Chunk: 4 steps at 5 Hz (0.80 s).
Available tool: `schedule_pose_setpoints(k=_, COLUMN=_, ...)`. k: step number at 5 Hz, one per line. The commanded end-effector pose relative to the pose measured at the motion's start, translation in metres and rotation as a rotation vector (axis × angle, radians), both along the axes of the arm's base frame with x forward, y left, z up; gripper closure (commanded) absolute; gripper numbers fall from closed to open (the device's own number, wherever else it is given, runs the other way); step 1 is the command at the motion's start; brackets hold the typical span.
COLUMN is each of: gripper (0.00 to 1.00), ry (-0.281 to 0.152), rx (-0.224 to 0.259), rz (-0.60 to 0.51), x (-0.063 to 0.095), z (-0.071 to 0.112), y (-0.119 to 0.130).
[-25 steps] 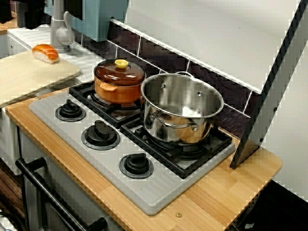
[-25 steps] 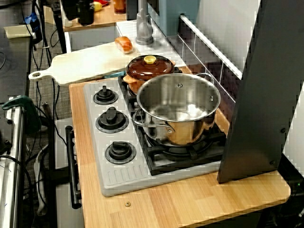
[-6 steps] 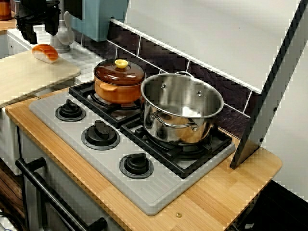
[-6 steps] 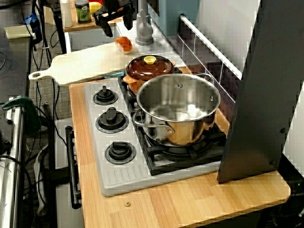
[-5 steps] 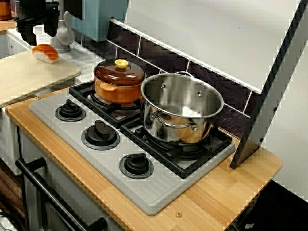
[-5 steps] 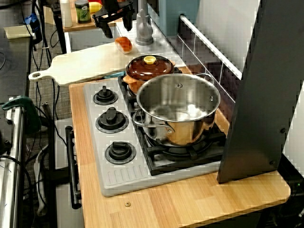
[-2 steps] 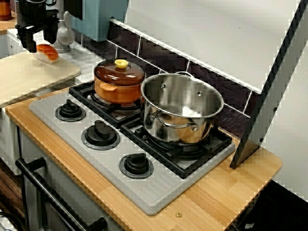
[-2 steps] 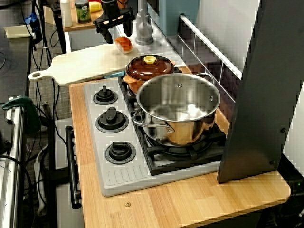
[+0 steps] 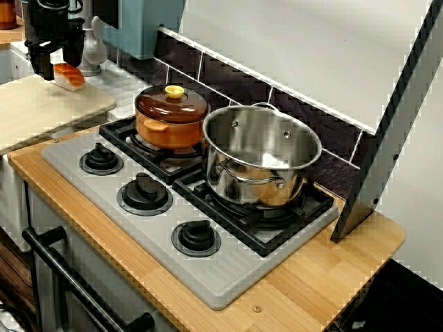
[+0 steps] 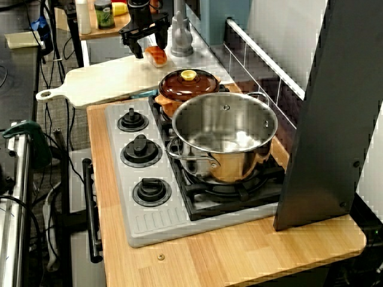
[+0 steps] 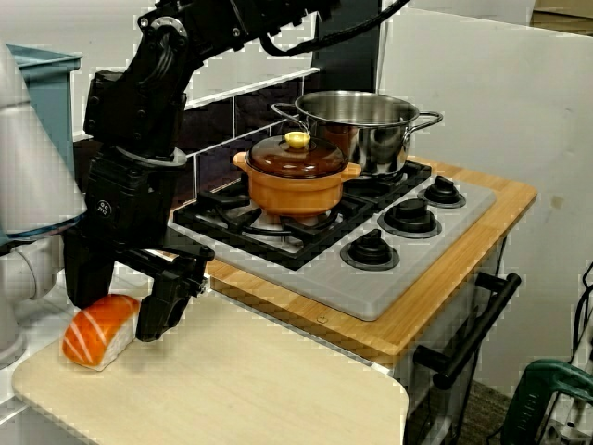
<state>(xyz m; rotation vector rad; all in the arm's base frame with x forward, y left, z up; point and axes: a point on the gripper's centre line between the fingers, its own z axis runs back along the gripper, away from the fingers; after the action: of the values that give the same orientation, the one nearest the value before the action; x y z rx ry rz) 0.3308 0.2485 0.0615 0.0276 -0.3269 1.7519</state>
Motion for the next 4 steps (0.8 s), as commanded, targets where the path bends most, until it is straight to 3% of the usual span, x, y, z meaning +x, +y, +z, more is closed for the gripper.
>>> schedule_pose_setpoints(k=1, gripper=0.00, ry=-0.054, rx=0.027, rz=0.041, x=-0.0027, z=0.0148, y=0.0037)
schedule_pose_setpoints(k=4, gripper=0.00, ry=-0.064, rx=0.013, rz=0.056, x=-0.0043, z=0.0136, y=0.0031)
